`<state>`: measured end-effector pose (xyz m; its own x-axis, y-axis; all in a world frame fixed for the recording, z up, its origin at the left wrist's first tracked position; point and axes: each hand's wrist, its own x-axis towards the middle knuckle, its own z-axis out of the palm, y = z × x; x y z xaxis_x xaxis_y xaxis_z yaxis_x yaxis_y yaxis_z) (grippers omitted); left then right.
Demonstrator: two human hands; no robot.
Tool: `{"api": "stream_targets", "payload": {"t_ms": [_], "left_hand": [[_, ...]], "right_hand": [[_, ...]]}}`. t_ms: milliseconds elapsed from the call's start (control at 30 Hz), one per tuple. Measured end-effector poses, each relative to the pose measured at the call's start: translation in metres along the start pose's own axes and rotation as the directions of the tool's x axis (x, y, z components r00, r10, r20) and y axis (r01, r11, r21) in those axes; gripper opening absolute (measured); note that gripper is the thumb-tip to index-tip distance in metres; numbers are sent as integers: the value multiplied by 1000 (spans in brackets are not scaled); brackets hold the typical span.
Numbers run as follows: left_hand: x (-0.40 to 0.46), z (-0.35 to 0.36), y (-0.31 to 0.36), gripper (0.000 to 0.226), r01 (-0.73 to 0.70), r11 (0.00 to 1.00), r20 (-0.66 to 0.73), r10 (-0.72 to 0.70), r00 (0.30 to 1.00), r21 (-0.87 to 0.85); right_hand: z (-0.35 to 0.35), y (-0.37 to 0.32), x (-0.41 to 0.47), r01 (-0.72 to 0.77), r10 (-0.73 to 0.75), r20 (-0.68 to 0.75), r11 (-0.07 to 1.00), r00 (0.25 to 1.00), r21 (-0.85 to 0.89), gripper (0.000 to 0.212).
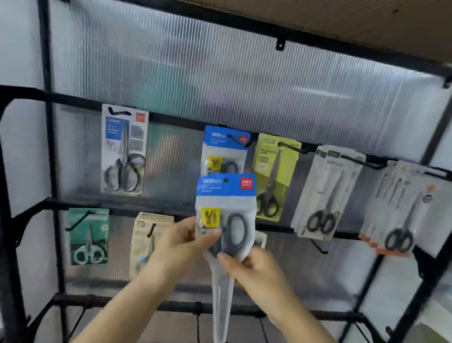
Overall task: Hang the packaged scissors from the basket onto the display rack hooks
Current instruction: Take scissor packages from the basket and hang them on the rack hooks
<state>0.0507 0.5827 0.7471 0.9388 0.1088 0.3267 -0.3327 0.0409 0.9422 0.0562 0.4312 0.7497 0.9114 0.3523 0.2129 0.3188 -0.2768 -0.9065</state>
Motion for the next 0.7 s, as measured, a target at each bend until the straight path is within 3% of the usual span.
{"api": "stream_targets", "payload": {"t_ms": [67, 167, 267, 433, 700], "left_hand": [[-1, 2, 2, 12, -19, 999, 22, 18, 1000, 39], [0, 0, 7, 10, -34, 998, 31, 32, 999, 53], [3, 2, 12, 10, -46, 999, 55, 46, 997, 11], [15, 12, 25, 8, -112, 994, 66, 111, 992, -1], [45, 22, 38, 8, -124, 992, 60, 124, 990, -1]], "right_hand": [[-11, -6, 3, -15, 18, -73, 999, 997, 34, 11], [-33, -30, 17, 126, -108, -216, 990, 970, 69, 20], [-44, -61, 32, 247, -242, -222, 969, 945, -8, 16], [-55, -87, 58, 297, -337, -223, 935, 915, -196, 4], [-71, -97, 90, 296, -339, -290, 938, 895, -183, 12]]}}
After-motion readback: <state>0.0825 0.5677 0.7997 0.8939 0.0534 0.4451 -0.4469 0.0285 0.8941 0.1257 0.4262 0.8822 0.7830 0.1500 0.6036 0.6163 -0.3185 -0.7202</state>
